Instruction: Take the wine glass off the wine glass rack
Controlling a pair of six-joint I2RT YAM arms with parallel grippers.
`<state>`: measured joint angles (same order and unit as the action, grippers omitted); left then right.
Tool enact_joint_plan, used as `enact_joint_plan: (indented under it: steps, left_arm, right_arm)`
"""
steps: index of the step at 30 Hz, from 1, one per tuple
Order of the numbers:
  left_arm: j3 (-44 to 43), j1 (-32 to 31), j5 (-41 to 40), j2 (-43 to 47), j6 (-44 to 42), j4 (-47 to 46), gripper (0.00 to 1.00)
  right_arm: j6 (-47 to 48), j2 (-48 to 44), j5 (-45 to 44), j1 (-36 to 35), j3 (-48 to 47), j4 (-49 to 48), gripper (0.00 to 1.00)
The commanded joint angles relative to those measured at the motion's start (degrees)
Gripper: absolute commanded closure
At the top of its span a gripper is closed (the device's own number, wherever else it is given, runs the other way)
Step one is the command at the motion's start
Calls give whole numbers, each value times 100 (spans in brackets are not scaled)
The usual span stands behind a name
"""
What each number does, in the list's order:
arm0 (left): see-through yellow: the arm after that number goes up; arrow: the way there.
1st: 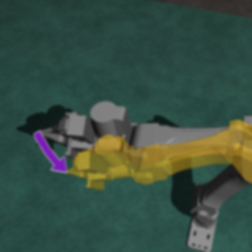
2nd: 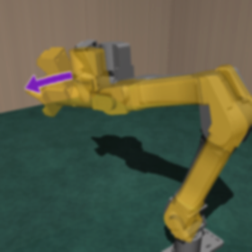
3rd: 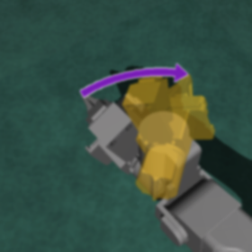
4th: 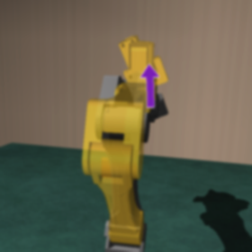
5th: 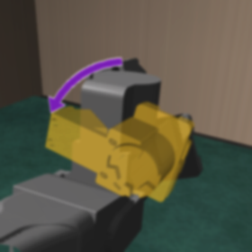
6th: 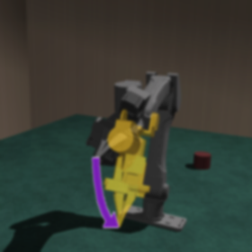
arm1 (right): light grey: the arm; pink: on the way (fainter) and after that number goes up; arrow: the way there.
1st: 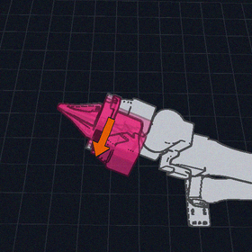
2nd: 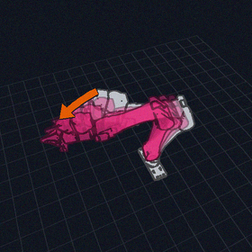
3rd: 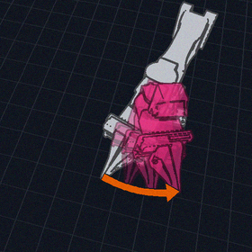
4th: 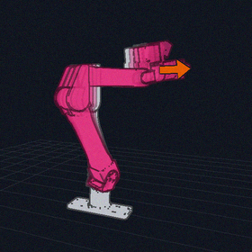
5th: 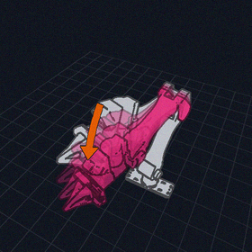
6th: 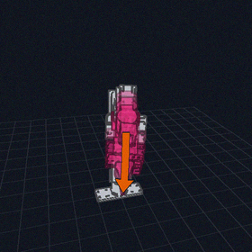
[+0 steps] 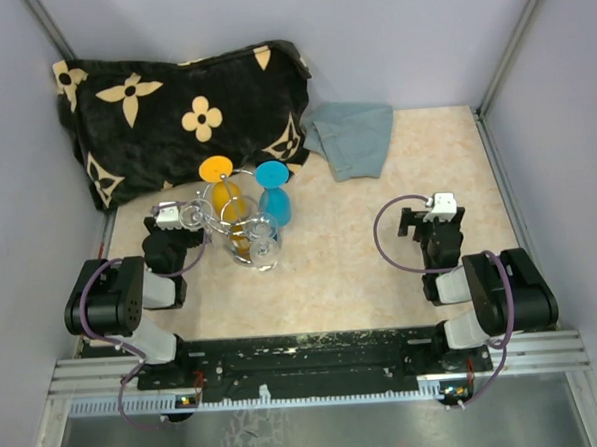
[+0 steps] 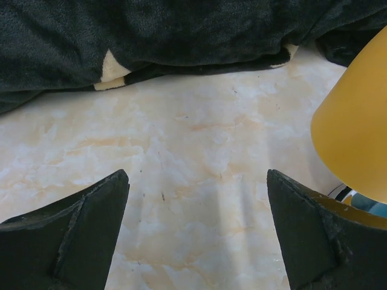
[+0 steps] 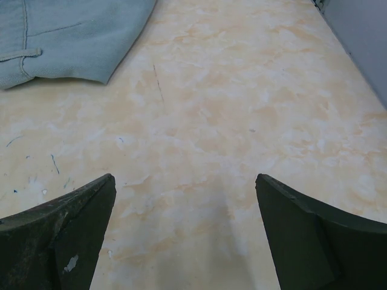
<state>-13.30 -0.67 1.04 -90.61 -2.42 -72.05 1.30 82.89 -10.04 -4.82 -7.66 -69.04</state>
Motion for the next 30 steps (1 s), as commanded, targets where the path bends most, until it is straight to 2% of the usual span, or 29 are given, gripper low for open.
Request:
enact_joint_plan:
  steps: [1,9,15,18,30]
  left_arm:
    - [9,-82,-6,-9,-92,-219,0]
    - [120,-75,-300,547,18,58,0]
    - [2,-67,-652,1223,261,1203,0]
    - [76,-73,-772,1447,267,1448,0]
    - [73,56,-1125,1773,280,2220,0]
  right_arm:
    - [-49,-2,-23,56,-189,-222,2]
    - [-139,-14,-266,60,-196,-189,2]
    - [-136,-262,-302,55,-18,-345,2]
    - [-164,-379,-383,56,-32,-210,2]
    - [-183,-809,-466,51,-51,222,2]
